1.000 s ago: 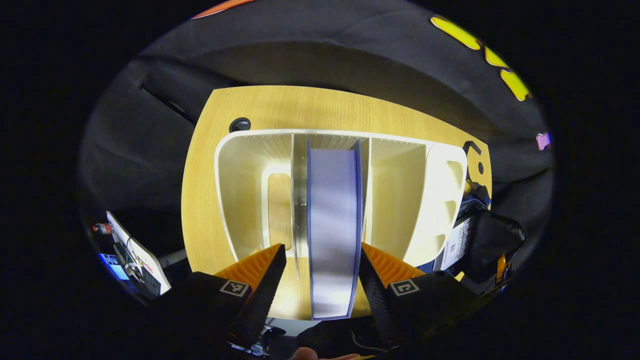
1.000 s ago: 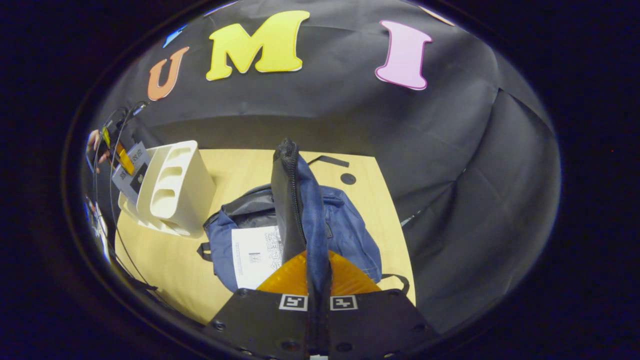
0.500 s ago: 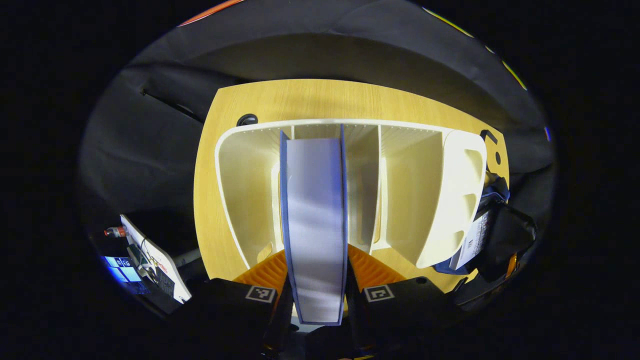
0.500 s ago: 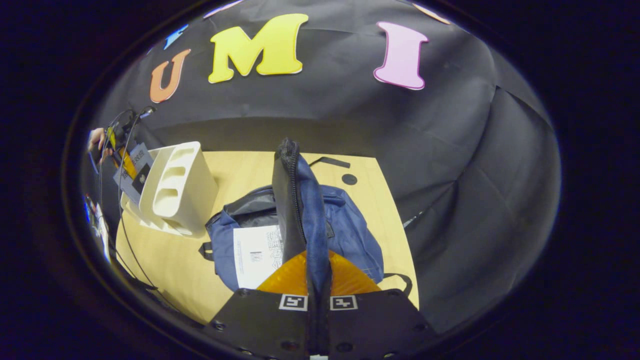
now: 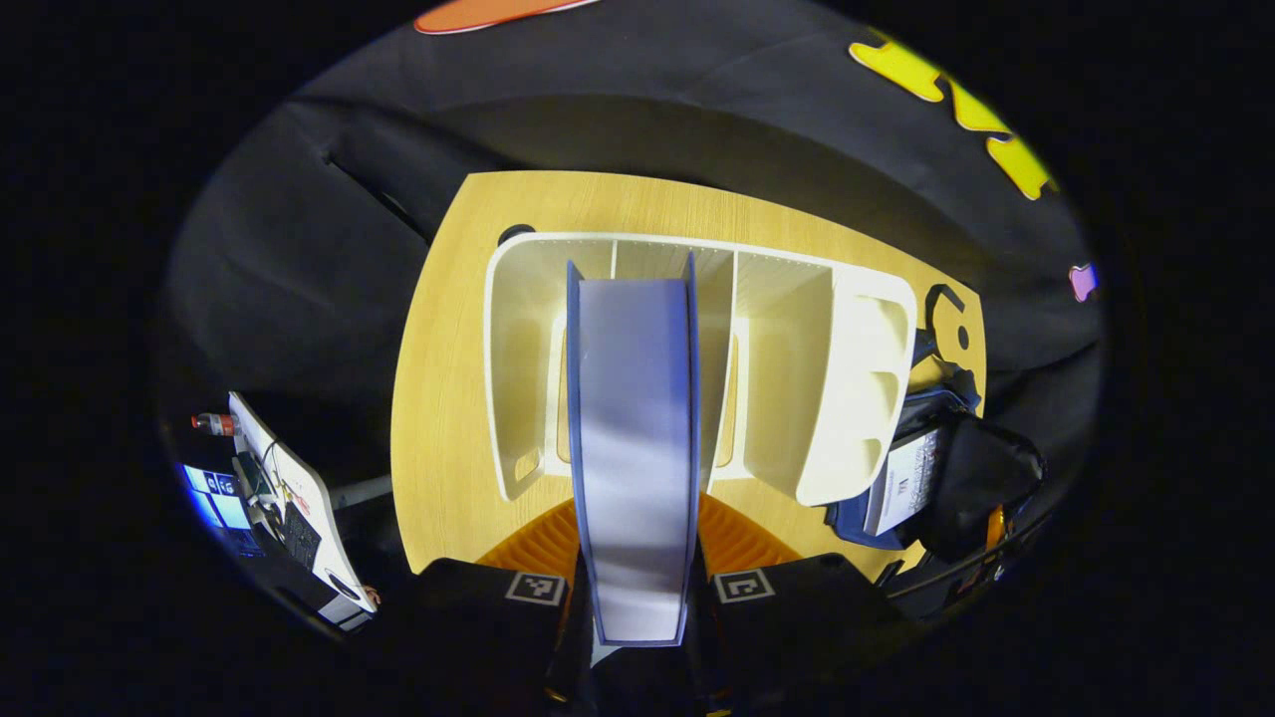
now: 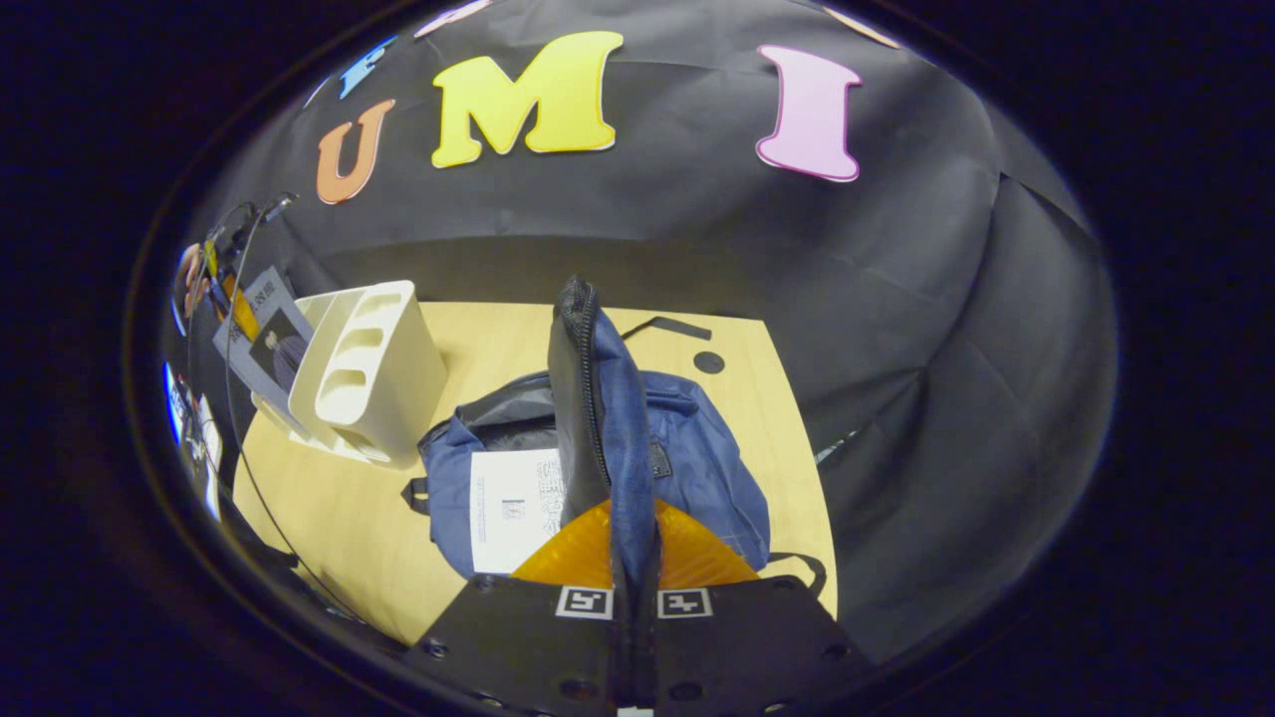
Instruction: Open the schoolbag, grab two books from the bookshelf and put them into the schoolbag.
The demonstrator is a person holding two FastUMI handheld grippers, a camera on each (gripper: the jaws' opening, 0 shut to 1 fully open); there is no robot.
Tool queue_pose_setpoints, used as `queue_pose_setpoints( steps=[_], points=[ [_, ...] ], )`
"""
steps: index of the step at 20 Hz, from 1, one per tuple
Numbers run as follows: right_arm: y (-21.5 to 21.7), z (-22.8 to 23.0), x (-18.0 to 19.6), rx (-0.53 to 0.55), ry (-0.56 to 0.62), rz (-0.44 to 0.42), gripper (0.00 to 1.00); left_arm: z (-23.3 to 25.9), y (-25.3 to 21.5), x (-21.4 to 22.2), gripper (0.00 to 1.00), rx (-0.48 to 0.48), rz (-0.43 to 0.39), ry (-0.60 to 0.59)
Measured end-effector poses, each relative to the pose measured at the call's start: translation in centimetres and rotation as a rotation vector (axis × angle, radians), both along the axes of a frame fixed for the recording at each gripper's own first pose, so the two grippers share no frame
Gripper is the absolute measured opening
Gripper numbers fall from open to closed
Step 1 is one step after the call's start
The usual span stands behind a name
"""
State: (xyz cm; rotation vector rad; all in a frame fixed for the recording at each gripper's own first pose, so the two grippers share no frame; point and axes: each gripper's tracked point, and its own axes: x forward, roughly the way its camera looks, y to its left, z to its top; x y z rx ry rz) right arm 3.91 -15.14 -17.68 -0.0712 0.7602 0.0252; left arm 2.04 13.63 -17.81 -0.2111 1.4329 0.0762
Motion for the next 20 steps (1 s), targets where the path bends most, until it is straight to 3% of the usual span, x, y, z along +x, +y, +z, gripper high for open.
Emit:
queue_pose_setpoints(
  steps=[5,9,14,20],
  points=[
    [-0.4,-0.3,0.0,0.034,-0.002,0.022,0.02,6.0,-0.4,-3.3,0.39,-0.075,0.128,-0.153],
    [-0.9,-0.4,-0.2,0.044,-0.003,0.034,0.01,9.5,-3.1,-5.6,0.37,-0.243,0.190,-0.222],
    [-0.7,-0.5,-0.2,0.029,-0.002,0.050,0.01,11.5,-8.2,-6.1,0.39,-0.447,0.165,-0.298],
    [-0.9,-0.9,-0.4,0.034,0.004,0.042,0.01,9.7,-15.2,-6.4,0.39,-0.629,0.067,-0.359]
  ],
)
